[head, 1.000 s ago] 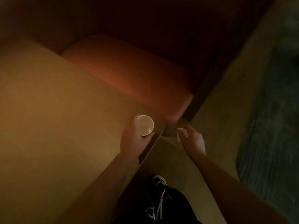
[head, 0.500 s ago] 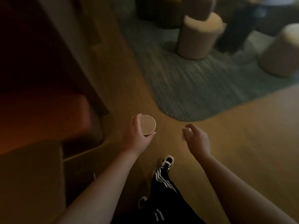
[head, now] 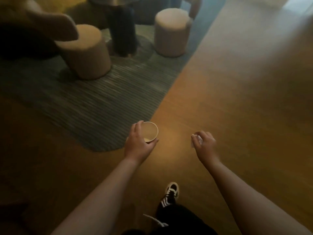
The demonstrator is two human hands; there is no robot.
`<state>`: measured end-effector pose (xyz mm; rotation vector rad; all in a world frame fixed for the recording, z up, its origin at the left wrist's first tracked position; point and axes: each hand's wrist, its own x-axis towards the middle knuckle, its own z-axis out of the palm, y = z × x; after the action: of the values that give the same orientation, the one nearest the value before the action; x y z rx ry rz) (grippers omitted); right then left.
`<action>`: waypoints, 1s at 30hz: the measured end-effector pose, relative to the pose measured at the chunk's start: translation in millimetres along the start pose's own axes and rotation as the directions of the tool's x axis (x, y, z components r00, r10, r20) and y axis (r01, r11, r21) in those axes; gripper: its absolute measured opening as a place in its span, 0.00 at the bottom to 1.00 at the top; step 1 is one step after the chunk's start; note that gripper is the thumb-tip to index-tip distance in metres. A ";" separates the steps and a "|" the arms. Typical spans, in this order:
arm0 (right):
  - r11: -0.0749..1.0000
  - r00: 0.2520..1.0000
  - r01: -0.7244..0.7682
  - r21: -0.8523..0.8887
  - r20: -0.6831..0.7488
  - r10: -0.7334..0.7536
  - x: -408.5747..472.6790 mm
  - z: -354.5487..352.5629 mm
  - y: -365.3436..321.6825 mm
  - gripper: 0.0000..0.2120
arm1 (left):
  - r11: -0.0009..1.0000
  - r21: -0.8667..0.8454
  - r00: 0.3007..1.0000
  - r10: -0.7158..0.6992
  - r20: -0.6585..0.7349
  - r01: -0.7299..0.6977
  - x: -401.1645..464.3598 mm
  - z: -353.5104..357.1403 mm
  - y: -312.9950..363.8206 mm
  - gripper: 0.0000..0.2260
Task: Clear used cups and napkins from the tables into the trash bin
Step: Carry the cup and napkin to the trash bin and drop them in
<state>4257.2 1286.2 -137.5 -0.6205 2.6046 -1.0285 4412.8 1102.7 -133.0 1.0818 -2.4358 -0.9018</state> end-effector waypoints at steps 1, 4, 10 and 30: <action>1.000 1.000 -0.011 -0.012 -0.015 0.010 18.7 -13.4 6.7 0.08 | 1.000 -0.001 1.000 0.015 0.012 -0.015 20.5 12.1 13.9 0.38; 0.999 0.997 -0.047 -0.018 -0.055 0.046 71.2 -48.6 20.8 0.08 | 0.998 0.006 0.998 0.058 0.036 -0.059 78.1 41.0 51.6 0.37; 0.992 0.989 -0.119 -0.040 -0.095 0.115 152.4 -81.9 30.0 0.09 | 0.992 -0.003 0.989 0.125 0.073 -0.126 170.3 74.6 101.3 0.37; 0.962 0.928 -0.268 -0.046 -0.281 0.245 488.0 -81.8 -22.2 0.11 | 0.953 0.048 0.928 0.279 0.248 -0.299 546.6 168.2 176.4 0.38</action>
<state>3806.1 1083.7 -109.2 -0.1505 2.8801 -0.9837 3869.3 852.5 -120.2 0.6407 -2.7585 -0.8790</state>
